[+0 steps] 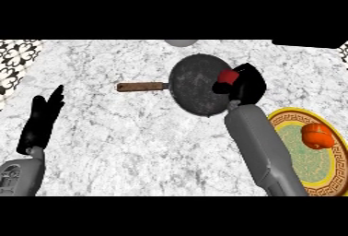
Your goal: Pick the tomato from the plate and place it in the pan
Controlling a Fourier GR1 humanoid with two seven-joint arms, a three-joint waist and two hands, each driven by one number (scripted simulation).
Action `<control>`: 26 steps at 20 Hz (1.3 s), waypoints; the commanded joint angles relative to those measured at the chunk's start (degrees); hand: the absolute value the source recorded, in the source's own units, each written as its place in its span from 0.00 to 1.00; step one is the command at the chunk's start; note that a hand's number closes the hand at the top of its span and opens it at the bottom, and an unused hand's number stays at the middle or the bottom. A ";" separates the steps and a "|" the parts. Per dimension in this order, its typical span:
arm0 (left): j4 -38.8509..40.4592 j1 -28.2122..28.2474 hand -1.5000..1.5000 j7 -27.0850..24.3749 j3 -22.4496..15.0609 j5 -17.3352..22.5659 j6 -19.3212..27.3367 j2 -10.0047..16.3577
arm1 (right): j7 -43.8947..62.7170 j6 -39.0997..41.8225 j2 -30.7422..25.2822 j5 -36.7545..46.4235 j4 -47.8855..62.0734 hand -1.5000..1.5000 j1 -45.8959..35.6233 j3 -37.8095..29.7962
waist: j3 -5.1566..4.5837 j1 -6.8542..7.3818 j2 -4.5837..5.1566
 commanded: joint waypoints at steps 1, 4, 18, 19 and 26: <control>-0.68 -0.69 0.50 0.01 0.79 0.84 -0.96 1.01 | -3.89 -11.43 0.25 -7.83 6.81 0.00 -0.49 -3.50 | 0.11 0.80 0.26; 0.58 -2.23 0.50 0.05 -0.94 -1.15 0.90 -0.82 | -7.40 -12.11 0.25 -13.07 10.08 0.00 -4.24 -5.61 | 0.13 0.98 0.79; 0.48 -2.35 0.50 1.25 -0.01 0.18 -1.43 0.77 | -26.22 -30.66 0.25 -22.04 16.79 0.00 -8.37 -9.04 | 0.10 1.53 0.47; 1.27 -2.59 0.50 -0.64 -1.57 -1.17 0.50 -1.72 | -26.06 -31.85 0.25 -22.34 16.70 0.00 -10.47 -9.49 | 0.04 1.55 0.76; 1.66 0.49 0.50 -0.44 0.87 -0.43 0.74 -0.34 | -29.78 -41.55 0.24 -28.21 17.67 0.00 -7.01 -10.50 | -0.06 -1.03 -0.79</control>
